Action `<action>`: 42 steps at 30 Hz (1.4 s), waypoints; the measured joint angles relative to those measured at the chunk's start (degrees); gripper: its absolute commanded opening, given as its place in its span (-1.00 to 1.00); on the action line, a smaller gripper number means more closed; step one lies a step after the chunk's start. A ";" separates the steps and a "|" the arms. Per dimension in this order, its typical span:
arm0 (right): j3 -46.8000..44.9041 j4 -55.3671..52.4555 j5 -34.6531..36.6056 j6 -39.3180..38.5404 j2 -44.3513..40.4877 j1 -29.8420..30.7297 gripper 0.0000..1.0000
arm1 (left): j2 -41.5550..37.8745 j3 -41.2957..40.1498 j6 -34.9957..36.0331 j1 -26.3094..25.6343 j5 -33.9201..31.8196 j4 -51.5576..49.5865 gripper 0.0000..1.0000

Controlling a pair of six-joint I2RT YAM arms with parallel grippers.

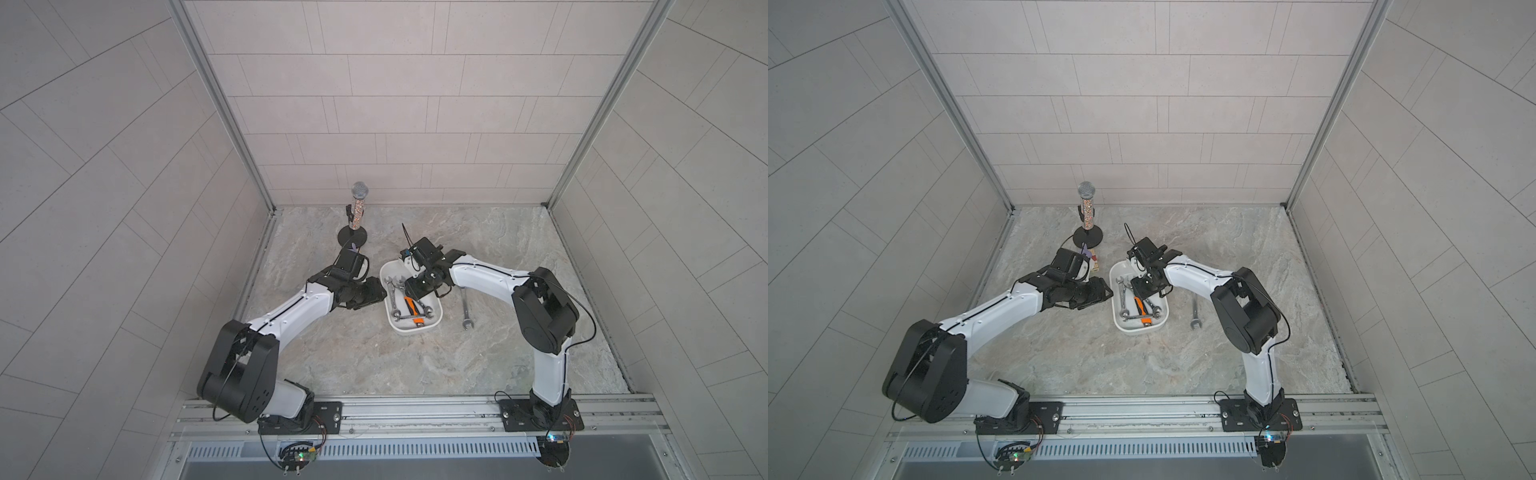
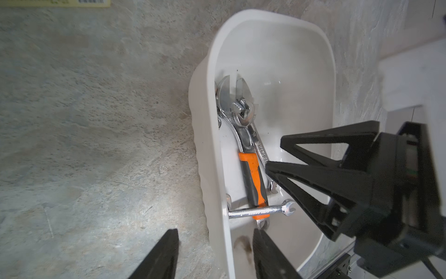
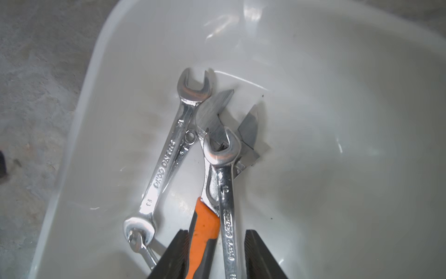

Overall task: Take out the wrench from the storage box
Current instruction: Pick up the wrench from the storage box.

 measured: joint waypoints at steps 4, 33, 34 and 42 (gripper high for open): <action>2.40 -0.70 1.36 -0.11 1.25 -0.15 0.00 | 0.00 -0.24 -0.02 0.15 0.37 0.02 0.12; 6.97 -1.05 -2.56 1.31 8.68 -1.42 -0.54 | 0.00 -0.96 -0.39 0.15 0.74 0.87 0.12; 7.02 -1.05 -2.67 1.46 8.74 -1.42 -0.58 | 0.00 -1.03 -0.39 0.15 0.66 0.92 0.12; 7.08 -1.14 -3.67 1.88 8.76 -1.77 -0.78 | 0.00 -1.07 -0.42 0.15 0.42 1.14 0.12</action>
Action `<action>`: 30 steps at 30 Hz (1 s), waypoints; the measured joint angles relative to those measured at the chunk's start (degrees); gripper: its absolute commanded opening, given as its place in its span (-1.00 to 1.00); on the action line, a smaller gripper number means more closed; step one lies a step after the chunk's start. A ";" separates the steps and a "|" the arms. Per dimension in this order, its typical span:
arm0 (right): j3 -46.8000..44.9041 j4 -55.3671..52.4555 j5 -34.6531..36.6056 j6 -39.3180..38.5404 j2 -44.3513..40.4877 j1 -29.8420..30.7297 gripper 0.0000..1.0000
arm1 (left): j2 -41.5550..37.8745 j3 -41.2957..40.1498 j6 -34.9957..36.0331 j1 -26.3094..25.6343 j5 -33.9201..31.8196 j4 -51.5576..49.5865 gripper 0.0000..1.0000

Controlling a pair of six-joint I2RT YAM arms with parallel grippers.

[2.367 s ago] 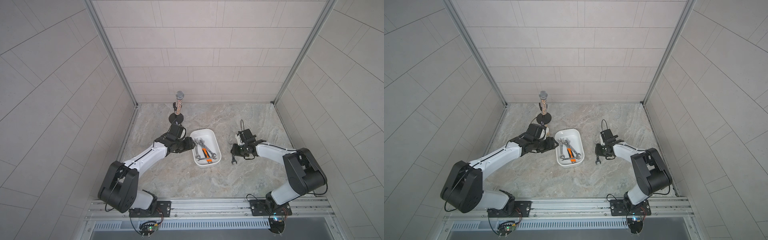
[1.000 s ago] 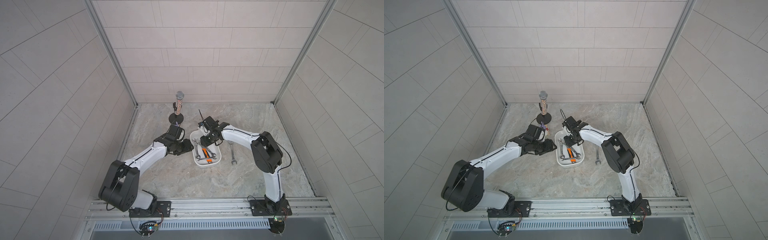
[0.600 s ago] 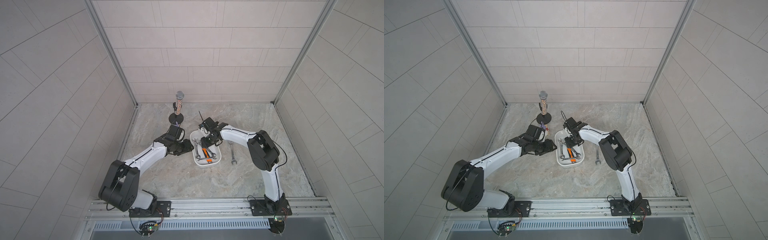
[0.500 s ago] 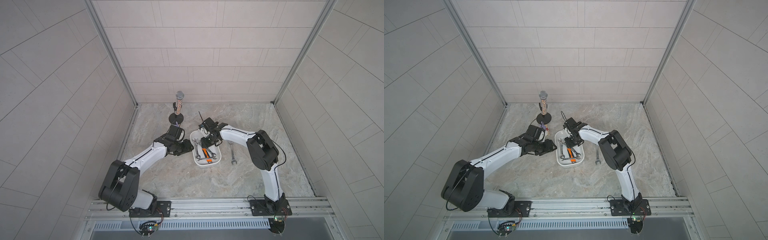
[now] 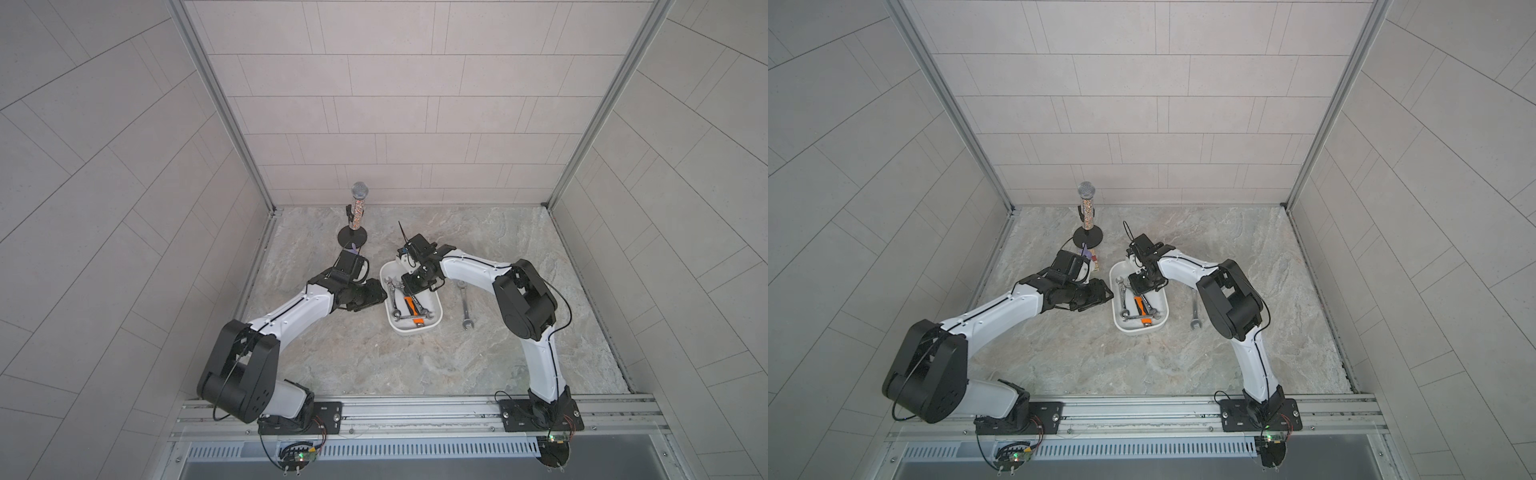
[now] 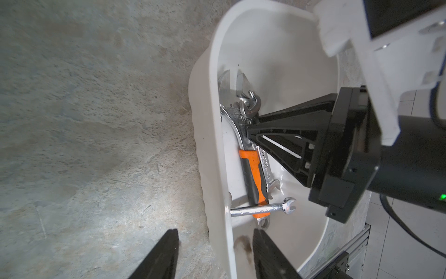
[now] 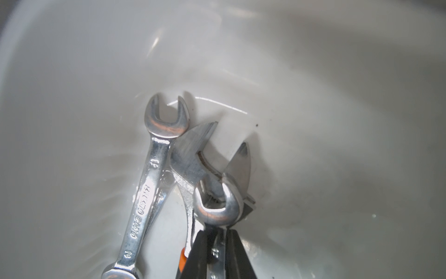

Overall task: Take out the wrench from the storage box
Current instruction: Pick up the wrench from the storage box.

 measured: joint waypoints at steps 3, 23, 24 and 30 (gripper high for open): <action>0.00 0.00 -0.09 0.04 0.00 0.00 -0.86 | 0.00 0.00 0.00 0.00 -0.02 0.02 0.12; 0.04 0.17 -0.39 3.80 -0.02 -0.02 -1.00 | 0.00 -0.15 -0.04 0.00 -0.11 0.37 0.12; 0.04 0.17 -0.37 4.17 -0.02 -0.02 -1.00 | 0.00 -0.17 -0.04 0.00 -0.09 0.42 0.12; 0.11 0.24 -0.31 5.40 -0.13 0.02 -1.00 | 0.00 -0.35 -0.07 0.00 -0.07 0.50 0.12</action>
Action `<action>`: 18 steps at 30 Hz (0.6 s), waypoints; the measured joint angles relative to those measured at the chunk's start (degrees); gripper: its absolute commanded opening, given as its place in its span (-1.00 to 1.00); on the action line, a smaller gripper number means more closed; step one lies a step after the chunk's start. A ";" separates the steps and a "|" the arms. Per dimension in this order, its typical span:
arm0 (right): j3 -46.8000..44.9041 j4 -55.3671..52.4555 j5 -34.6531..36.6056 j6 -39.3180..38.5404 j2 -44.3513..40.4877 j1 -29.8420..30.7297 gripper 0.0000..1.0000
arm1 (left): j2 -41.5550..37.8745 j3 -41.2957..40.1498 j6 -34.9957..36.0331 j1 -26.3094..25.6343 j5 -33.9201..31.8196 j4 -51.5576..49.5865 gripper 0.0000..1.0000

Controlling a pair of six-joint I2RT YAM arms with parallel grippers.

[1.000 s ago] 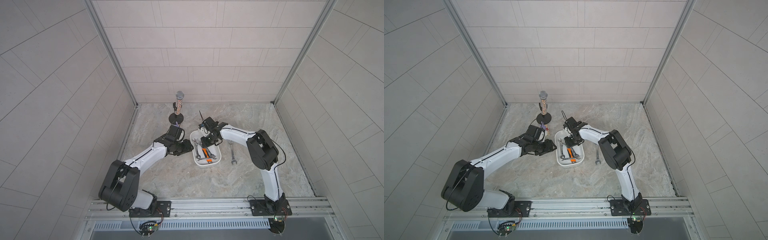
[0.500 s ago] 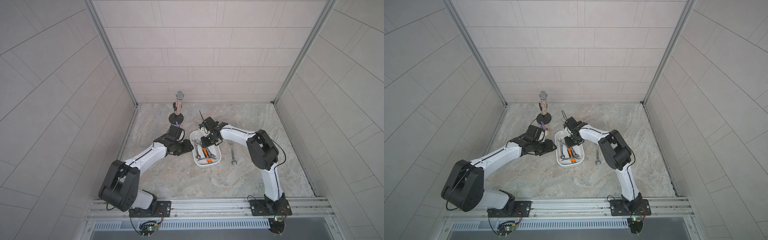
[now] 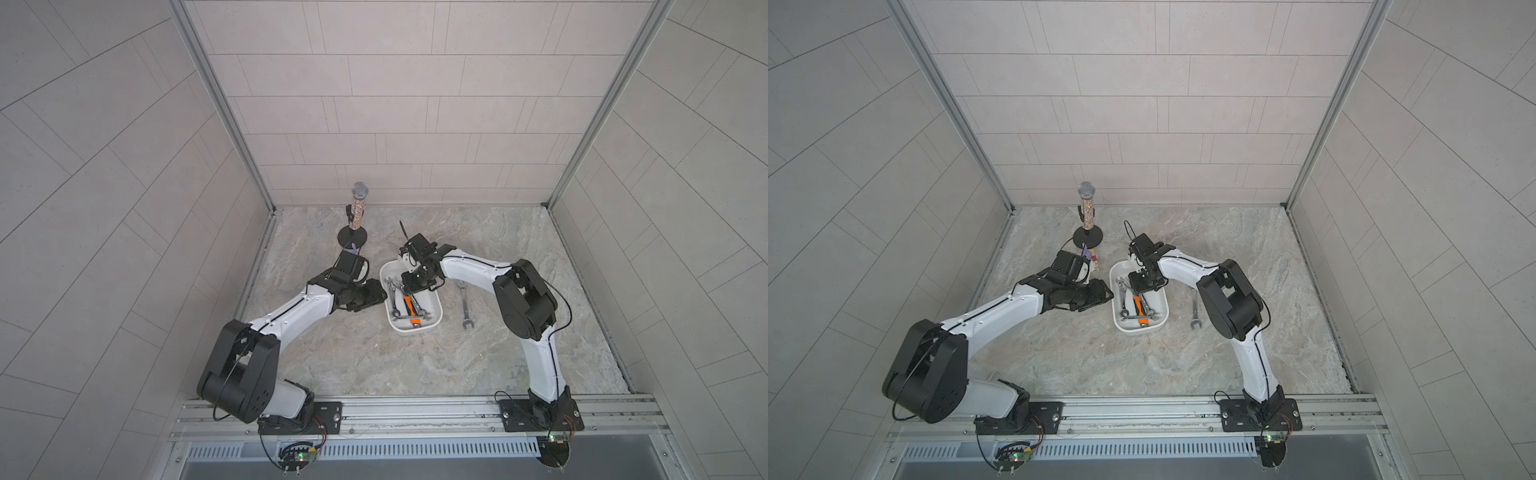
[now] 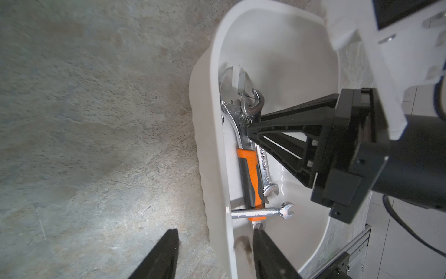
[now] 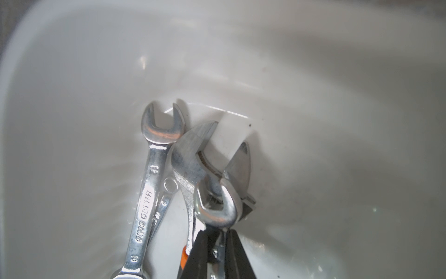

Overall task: Take out the wrench from the storage box
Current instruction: Pick up the wrench from the storage box, then place the wrench at the center of the board.

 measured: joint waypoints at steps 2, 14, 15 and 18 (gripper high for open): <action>0.00 0.02 -0.09 0.44 -0.13 0.09 -1.00 | 0.00 -0.02 -0.02 0.00 0.00 0.02 0.12; 0.22 0.09 1.29 2.21 -0.46 0.48 -1.00 | 0.00 -0.26 -0.92 0.00 0.15 0.98 0.12; 0.26 0.00 1.40 2.23 -0.44 0.48 -1.00 | 0.00 -0.28 -0.94 0.02 0.17 1.03 0.12; 0.61 -0.50 1.60 2.47 -0.46 0.48 -1.00 | 0.00 -0.31 -0.96 0.02 0.17 1.16 0.12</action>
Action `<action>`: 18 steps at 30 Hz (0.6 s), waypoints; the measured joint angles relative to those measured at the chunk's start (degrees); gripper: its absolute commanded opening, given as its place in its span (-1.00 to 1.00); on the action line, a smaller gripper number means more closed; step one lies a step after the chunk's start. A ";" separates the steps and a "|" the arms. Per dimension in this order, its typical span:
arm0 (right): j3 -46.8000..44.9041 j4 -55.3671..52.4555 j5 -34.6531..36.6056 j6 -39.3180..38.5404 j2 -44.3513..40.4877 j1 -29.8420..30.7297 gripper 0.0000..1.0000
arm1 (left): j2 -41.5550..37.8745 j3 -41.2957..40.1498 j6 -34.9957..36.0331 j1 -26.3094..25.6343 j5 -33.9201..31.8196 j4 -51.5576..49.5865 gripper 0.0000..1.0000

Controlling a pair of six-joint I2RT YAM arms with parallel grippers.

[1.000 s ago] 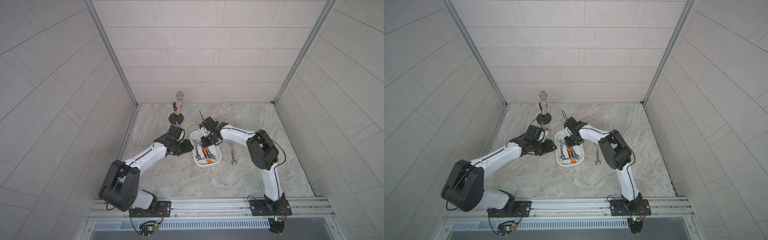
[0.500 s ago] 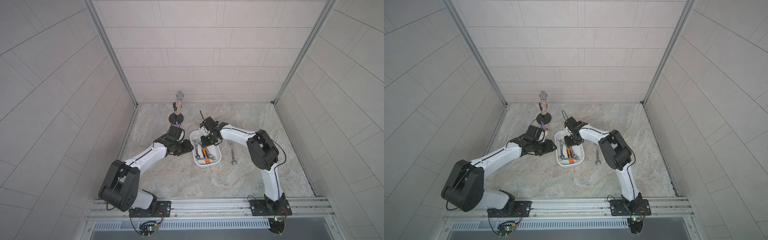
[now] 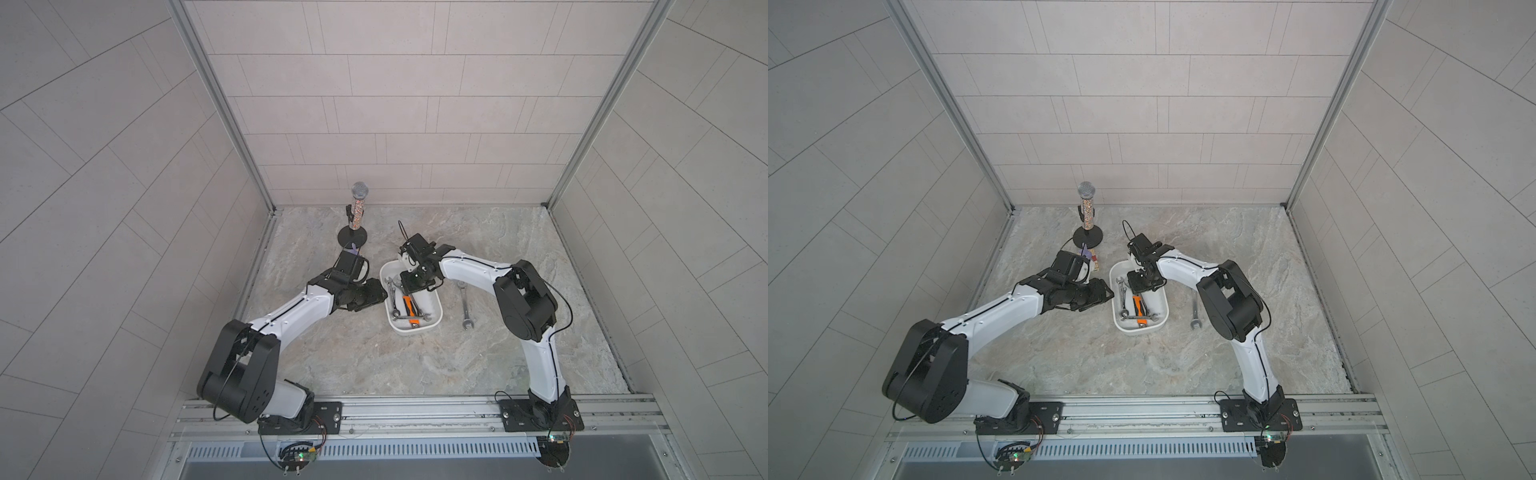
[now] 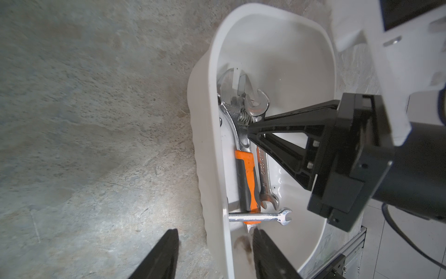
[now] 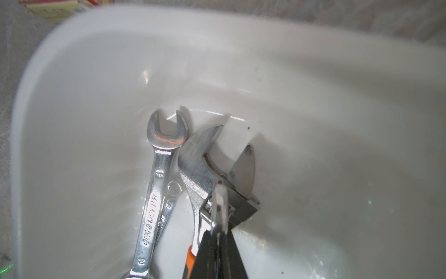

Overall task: Take out the wrench from the storage box
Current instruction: Place the wrench at the center of the board.

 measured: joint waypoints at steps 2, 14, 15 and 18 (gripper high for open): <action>0.39 -0.57 0.07 0.22 -0.09 0.00 -1.00 | 0.00 -0.02 0.00 0.00 0.00 0.07 0.12; 0.52 -2.05 -2.12 -0.07 -18.23 -6.29 -1.00 | -0.94 -0.02 0.85 0.24 -0.63 -0.39 0.13; -0.87 -1.81 -2.05 -0.83 -20.76 -8.04 -1.00 | -1.03 0.02 1.07 0.24 -0.76 -0.57 0.13; -6.54 -1.77 -0.31 -3.50 -26.62 -13.81 -1.00 | -1.03 0.76 1.70 -0.33 -1.33 -2.38 0.13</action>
